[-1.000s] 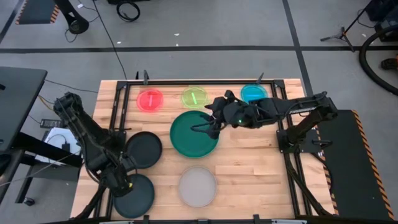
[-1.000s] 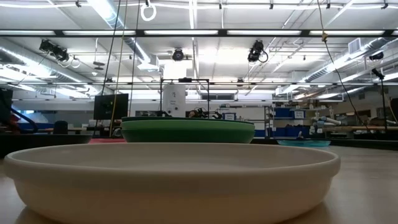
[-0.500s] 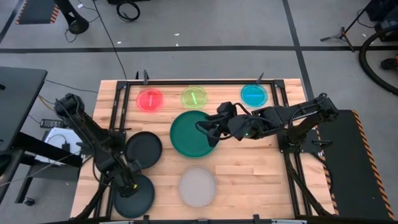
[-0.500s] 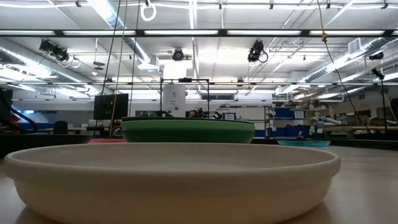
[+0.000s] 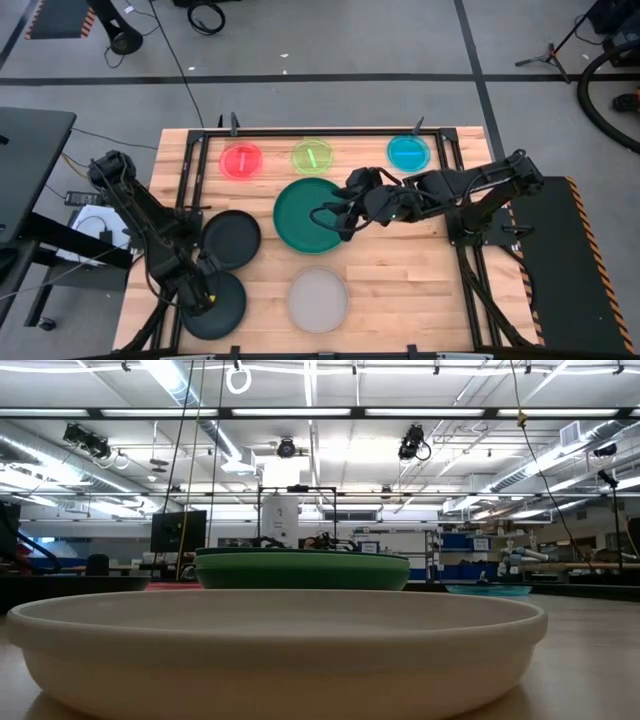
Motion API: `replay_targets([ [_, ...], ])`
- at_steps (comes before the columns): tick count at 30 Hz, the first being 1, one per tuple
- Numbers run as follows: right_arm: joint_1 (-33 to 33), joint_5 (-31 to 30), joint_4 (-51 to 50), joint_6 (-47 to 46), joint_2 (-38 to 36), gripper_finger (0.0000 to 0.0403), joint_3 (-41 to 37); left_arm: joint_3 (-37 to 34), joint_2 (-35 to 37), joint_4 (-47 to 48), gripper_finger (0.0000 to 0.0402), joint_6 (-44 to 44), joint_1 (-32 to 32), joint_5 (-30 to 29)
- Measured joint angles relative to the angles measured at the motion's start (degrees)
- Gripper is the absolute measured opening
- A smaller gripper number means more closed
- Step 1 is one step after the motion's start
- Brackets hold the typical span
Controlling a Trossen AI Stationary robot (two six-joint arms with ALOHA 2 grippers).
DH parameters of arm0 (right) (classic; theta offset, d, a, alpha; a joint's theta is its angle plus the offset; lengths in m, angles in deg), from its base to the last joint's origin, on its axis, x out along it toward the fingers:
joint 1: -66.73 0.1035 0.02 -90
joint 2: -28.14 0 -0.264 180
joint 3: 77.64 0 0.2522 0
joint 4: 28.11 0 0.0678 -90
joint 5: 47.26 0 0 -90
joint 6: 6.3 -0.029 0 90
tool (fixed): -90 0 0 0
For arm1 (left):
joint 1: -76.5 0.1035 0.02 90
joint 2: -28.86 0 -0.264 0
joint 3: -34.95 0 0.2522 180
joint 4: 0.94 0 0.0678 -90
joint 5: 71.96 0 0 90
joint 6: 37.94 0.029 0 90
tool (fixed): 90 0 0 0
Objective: Stack plastic plates
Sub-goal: Stack the dark blue plate on the black plate
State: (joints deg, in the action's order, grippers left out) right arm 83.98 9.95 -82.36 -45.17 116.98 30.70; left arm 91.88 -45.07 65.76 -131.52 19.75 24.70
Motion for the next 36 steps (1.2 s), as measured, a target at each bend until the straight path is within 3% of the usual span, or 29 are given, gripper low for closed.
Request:
replay_targets([
  [4,0.3,0.4,-1.3,-0.1,0.0,0.0187,0.0,-2.7,0.5,5.8,0.0211,0.6,0.5,1.1],
  [12,0.8,4.9,-1.5,-1.8,0.0,0.0187,0.0,-10.5,1.6,-11.1,0.0211,2.7,2.0,2.1],
  [20,2.3,5.6,-1.6,-3.2,0.0,0.0187,0.0,-12.3,1.6,-13.5,0.0201,4.1,1.8,2.5],
  [26,2.9,5.9,-1.7,-3.8,0.0,0.0187,0.0,-13.9,1.6,-21.1,0.0141,6.3,0.9,2.6],
  [34,4.0,7.5,-2.6,-4.5,0.0,0.0187,0.0,-14.3,1.8,-21.5,0.0023,4.8,0.6,3.1],
  [36,4.3,8.0,-3.4,-4.5,-0.3,0.0187,0.0,-14.0,1.8,-21.2,0.0018,4.2,0.6,3.5],
])
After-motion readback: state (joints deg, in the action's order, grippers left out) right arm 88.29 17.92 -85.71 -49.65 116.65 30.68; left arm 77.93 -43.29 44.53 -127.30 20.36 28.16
